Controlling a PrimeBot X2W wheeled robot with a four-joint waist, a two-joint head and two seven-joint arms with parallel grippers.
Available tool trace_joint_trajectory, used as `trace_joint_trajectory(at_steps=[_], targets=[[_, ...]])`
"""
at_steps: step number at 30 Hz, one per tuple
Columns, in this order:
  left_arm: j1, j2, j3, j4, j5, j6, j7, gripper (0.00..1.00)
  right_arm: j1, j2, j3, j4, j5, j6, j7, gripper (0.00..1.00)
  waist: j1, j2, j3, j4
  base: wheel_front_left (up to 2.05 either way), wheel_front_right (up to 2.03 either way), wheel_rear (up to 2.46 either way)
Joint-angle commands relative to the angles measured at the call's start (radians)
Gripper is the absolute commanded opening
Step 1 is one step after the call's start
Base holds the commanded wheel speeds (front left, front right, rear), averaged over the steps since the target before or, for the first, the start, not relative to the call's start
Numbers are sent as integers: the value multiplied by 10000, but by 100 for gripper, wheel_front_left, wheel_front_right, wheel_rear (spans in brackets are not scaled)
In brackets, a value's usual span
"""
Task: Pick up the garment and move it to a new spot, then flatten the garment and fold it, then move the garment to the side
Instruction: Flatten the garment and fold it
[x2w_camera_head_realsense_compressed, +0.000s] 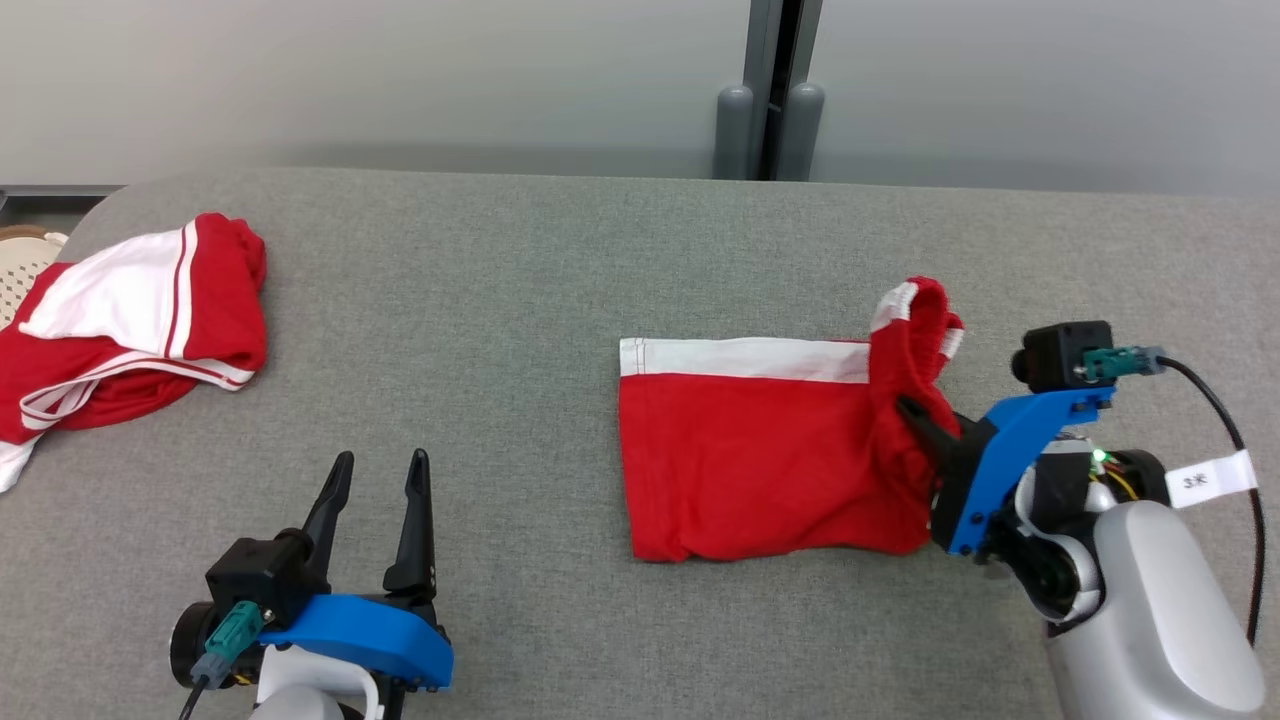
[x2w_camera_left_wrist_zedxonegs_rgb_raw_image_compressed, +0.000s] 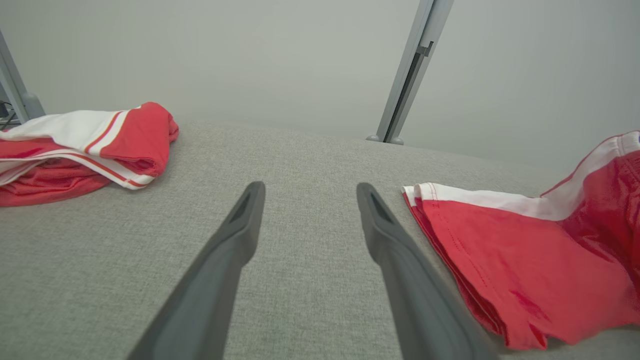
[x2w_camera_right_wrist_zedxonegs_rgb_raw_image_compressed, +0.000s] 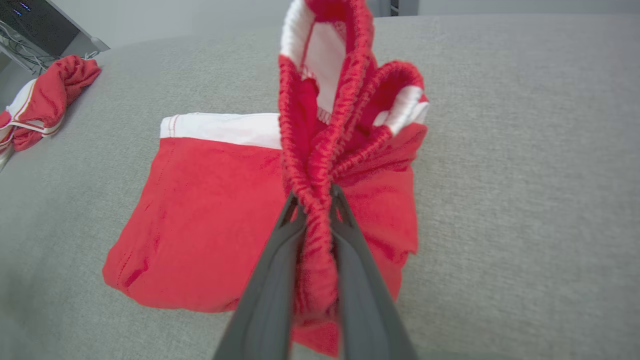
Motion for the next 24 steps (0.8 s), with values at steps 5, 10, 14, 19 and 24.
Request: trace_joint_trajectory(at_steps=[5,10,14,19,24], targets=[[-140,17,-13,-70,-26,53,12,100,-502,288,1119,-15,638,2,-133,0,0,-1,70,206,0,0,0],[-271,-108,-88,-20,-36,5,-13,100,-1000,325,2045,804,921,2,-513,0,0,-1,128,566,0,0,0],[-297,-197,-119,50,-36,-28,-50,100,-1398,323,2636,1686,980,2,-882,0,0,-1,208,815,0,0,0],[-378,-289,-156,176,-8,-75,-92,100,-1858,324,3269,2700,1239,2,-1480,0,0,-1,302,1011,0,0,0],[-451,-365,-157,301,3,-94,-105,100,-2206,323,4209,3223,1522,2,-2167,100,0,-1,352,1054,0,0,0]])
